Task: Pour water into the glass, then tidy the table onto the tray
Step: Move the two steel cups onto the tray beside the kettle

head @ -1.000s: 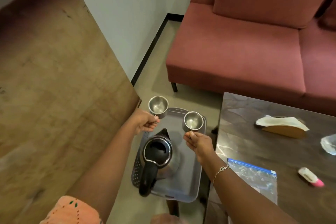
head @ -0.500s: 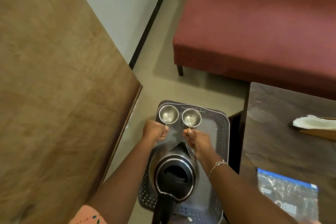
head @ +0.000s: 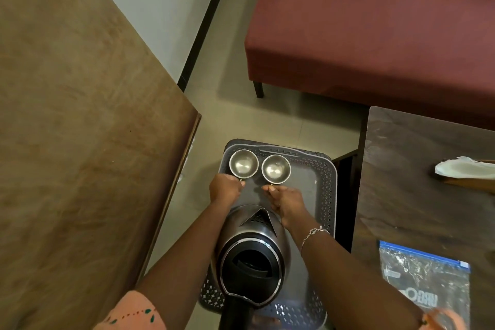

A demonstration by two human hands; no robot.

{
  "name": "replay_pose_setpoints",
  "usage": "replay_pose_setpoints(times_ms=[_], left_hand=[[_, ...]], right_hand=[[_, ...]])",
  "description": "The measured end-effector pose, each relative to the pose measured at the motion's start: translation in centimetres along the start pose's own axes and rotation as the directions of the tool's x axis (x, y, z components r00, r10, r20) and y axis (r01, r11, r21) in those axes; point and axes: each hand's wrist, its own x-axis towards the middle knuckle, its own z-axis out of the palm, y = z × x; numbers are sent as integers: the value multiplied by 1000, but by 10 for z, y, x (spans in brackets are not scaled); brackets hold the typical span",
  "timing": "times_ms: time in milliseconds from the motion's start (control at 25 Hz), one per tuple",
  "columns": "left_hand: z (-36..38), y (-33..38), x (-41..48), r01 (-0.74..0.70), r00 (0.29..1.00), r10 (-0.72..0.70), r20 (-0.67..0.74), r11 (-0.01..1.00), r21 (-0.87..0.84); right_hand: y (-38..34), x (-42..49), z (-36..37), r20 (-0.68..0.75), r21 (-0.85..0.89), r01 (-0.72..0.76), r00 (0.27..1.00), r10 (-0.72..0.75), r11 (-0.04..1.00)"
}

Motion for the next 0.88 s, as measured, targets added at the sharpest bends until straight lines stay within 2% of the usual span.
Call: replay_pose_setpoints(times_ms=[160, 240, 320, 400, 480, 560, 680, 760, 880], left_hand=[[-9, 5, -9, 68, 995, -67, 77, 998, -15], [-21, 10, -17, 95, 994, -95, 45, 995, -6], [-32, 17, -33, 21, 998, -17, -68, 998, 53], [-36, 23, -65, -150, 961, 187, -202, 971, 186], [-27, 31, -111, -326, 888, 394, -238, 903, 279], [-8, 34, -155, -483, 799, 562, -214, 812, 329], [35, 26, -211, -655, 613, 780, -125, 591, 471], [72, 13, -242, -711, 545, 839, 4, 460, 532], [128, -14, -280, -772, 510, 830, 227, 325, 547]], right_hand=[[-5, -2, -7, 37, 18, -112, 993, 111, 994], [-10, -8, -15, 52, 16, -135, 990, 134, 991], [-17, -20, -27, 65, 28, -108, 992, 106, 994], [-19, -36, -48, 44, -31, -13, 999, 14, 999], [-19, -53, -78, 2, -141, 133, 991, -134, 981], [-16, -70, -114, -36, -248, 251, 963, -267, 936], [-4, -94, -177, -76, -355, 341, 918, -390, 871], [6, -109, -223, -116, -361, 371, 892, -436, 856], [20, -128, -286, -233, -345, 360, 861, -451, 867]])
